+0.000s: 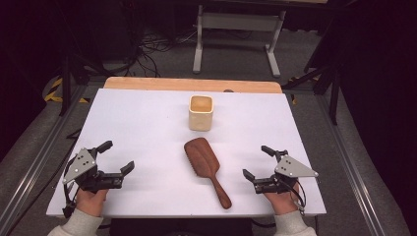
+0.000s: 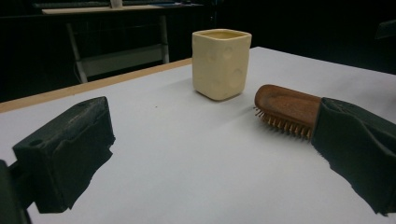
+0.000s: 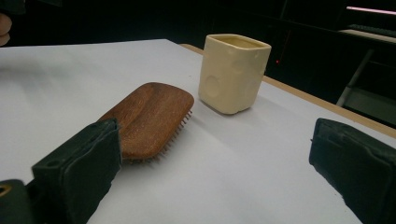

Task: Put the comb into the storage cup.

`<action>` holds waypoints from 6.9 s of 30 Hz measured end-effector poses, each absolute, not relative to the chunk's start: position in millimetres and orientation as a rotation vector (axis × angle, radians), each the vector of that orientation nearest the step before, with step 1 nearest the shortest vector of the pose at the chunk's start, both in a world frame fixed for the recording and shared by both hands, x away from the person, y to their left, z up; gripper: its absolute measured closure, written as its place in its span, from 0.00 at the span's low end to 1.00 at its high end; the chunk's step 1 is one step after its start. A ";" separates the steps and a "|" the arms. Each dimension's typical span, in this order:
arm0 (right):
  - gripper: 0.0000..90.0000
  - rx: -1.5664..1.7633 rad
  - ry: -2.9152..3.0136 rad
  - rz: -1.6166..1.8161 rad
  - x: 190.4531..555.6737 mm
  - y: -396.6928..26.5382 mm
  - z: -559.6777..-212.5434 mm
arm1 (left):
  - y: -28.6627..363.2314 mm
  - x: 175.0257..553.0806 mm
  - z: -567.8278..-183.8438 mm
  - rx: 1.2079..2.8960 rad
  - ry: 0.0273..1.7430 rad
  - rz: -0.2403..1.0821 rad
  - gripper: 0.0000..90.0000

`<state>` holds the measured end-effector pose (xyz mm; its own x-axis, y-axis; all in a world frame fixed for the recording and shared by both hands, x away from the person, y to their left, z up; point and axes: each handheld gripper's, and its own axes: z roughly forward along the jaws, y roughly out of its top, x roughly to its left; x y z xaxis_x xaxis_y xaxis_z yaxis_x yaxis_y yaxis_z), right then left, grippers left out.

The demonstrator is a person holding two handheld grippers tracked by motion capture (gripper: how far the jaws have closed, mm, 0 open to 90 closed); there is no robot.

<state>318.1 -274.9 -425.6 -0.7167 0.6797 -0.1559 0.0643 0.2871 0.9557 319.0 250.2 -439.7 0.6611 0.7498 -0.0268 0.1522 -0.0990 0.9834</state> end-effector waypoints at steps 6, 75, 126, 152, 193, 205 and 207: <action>0.03 0.665 2.028 1.444 318.9 -271.2 -423.5 | 251.0 318.9 -440.2 1.631 0.767 0.594 0.00; 0.95 0.113 2.849 0.914 342.6 -143.3 -406.3 | 253.8 320.9 -441.6 1.650 0.772 0.583 0.00; 1.00 0.177 2.971 0.543 353.2 -163.2 -426.7 | 253.3 321.0 -442.1 1.657 0.776 0.580 0.00; 0.44 0.343 2.855 0.730 351.3 -166.2 -407.4 | 253.9 321.8 -442.3 1.656 0.762 0.595 0.00; 0.34 0.806 2.868 0.454 381.4 -141.5 -427.4 | 256.5 320.3 -442.1 1.647 0.765 0.615 0.00; 0.63 0.835 2.904 0.458 384.7 -140.8 -431.6 | 256.3 320.3 -442.3 1.643 0.763 0.617 0.00; 0.67 0.830 2.909 0.446 384.2 -140.1 -432.6 | 256.1 320.3 -442.4 1.640 0.761 0.617 0.00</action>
<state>384.2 -140.1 -432.6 -0.8494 0.5278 -0.0008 0.5034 0.8105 0.2996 320.3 256.1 -442.4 0.6494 0.7604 -0.0061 0.1516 -0.1216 0.9809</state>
